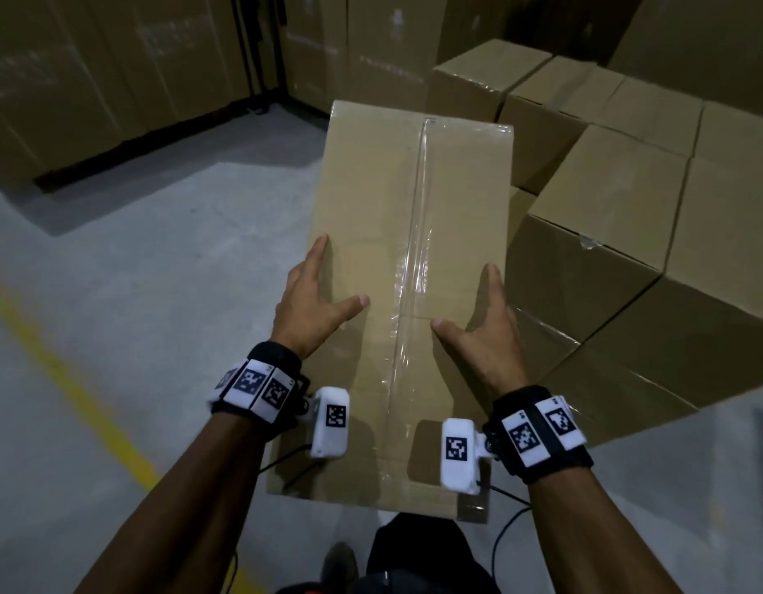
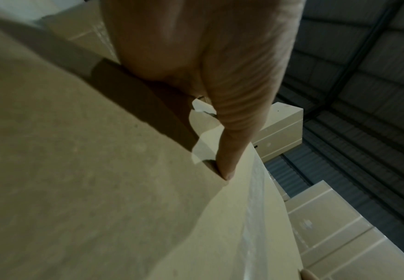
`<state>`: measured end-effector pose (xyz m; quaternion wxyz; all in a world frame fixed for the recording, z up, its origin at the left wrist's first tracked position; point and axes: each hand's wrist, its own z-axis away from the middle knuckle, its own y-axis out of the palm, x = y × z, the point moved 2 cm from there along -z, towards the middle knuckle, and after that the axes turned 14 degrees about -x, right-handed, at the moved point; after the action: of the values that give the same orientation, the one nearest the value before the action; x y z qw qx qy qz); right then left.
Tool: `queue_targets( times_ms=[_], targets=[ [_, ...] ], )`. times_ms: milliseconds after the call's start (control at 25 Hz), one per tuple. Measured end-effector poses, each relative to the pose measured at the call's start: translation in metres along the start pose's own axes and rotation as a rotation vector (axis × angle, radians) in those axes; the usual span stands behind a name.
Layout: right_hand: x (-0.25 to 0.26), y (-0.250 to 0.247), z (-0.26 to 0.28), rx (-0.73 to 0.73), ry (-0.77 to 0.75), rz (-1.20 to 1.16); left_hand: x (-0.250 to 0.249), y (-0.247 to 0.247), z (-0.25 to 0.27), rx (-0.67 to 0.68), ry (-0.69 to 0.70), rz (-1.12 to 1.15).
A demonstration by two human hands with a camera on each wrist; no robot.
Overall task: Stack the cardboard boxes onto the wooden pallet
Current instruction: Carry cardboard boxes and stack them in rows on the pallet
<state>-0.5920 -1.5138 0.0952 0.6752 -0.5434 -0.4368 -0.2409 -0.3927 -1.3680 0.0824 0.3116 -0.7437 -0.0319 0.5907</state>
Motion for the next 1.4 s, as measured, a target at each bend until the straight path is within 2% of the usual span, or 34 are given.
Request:
queue_targets(
  times_ms=[160,400,680,920,1200,1400],
  targets=[
    [0.009,0.02,-0.055,-0.049,0.033,0.017,-0.004,0.033,-0.071,0.069,0.024,0.021],
    [0.028,0.045,-0.167,-0.086,0.088,0.092,-0.022,0.104,-0.193,0.155,0.076,0.023],
    [0.045,0.052,-0.266,-0.112,0.168,0.133,-0.052,0.171,-0.29,0.285,0.078,0.076],
    [0.051,0.067,-0.317,-0.193,0.279,0.14,-0.063,0.219,-0.357,0.429,0.101,0.123],
    [0.068,0.093,-0.352,-0.305,0.398,0.109,-0.072,0.259,-0.427,0.619,0.131,0.164],
    [0.074,0.094,-0.37,-0.36,0.416,0.13,-0.079,0.278,-0.448,0.676,0.135,0.158]
  ],
)
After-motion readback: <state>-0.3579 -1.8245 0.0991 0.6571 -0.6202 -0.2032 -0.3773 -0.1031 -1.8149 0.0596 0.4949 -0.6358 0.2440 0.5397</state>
